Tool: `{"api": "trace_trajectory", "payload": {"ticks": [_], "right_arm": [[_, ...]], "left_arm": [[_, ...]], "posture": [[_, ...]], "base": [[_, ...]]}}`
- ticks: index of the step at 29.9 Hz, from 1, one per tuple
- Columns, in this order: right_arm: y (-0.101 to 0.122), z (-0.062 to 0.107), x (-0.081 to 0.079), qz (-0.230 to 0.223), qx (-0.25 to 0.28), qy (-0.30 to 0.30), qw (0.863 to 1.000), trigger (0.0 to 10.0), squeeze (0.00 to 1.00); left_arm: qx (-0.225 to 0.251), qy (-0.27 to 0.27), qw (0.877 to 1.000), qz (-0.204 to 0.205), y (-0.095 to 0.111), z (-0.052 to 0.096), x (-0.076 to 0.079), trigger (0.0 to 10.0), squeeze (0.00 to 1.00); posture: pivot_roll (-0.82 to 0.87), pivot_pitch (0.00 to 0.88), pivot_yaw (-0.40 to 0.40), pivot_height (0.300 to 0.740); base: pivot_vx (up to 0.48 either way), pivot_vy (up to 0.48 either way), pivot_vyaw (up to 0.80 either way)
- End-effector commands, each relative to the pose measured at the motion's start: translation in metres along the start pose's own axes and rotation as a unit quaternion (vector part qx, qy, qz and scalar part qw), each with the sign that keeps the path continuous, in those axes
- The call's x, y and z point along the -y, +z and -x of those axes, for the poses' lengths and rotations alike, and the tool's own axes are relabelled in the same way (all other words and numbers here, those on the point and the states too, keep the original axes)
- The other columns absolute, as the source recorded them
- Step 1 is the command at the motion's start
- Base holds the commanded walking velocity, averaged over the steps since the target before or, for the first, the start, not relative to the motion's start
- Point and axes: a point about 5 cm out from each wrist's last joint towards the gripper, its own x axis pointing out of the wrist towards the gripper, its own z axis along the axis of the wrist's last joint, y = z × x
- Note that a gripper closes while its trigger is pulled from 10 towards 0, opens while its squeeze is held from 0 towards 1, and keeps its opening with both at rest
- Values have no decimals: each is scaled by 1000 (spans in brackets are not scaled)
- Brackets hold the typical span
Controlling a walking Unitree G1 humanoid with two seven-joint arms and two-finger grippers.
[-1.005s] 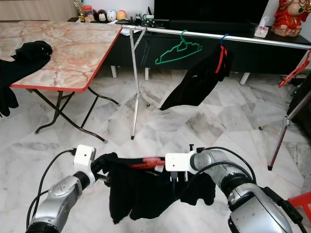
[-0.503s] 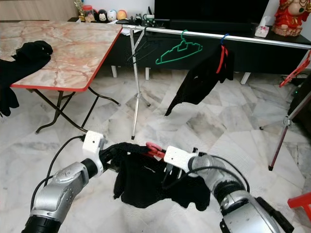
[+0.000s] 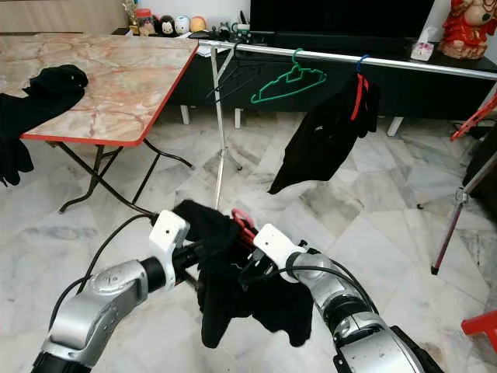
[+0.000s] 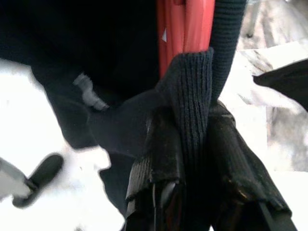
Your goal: Hang hanger
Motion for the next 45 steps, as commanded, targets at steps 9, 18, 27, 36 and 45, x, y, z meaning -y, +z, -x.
{"api": "trace_trajectory", "payload": {"ticks": [9,18,27,36,45], "right_arm": [[28,0,12,-25,64,-14,998,0,0],[35,3,10,15,101,11,995,0,0],[16,17,18,96,80,79,989,0,0],[-2,37,18,169,69,205,962,0,0],[6,43,15,187,92,259,943,0,0]], "left_arm": [[-21,-45,999,-18,-2,3,11,10000,1000],[-28,-31,999,-33,-4,9,4,10000,1000],[6,-38,998,-44,7,25,-2,10000,1000],[-25,-104,991,-86,7,42,0,10000,1000],[-54,-117,982,-141,-1,39,-2,10000,0]], "posture": [[-108,0,26,732],[-105,0,24,732],[-108,0,16,732],[-105,0,18,732],[-109,0,15,732]], "base": [[0,0,0],[0,0,0],[0,0,0],[0,0,0],[0,0,0]]}}
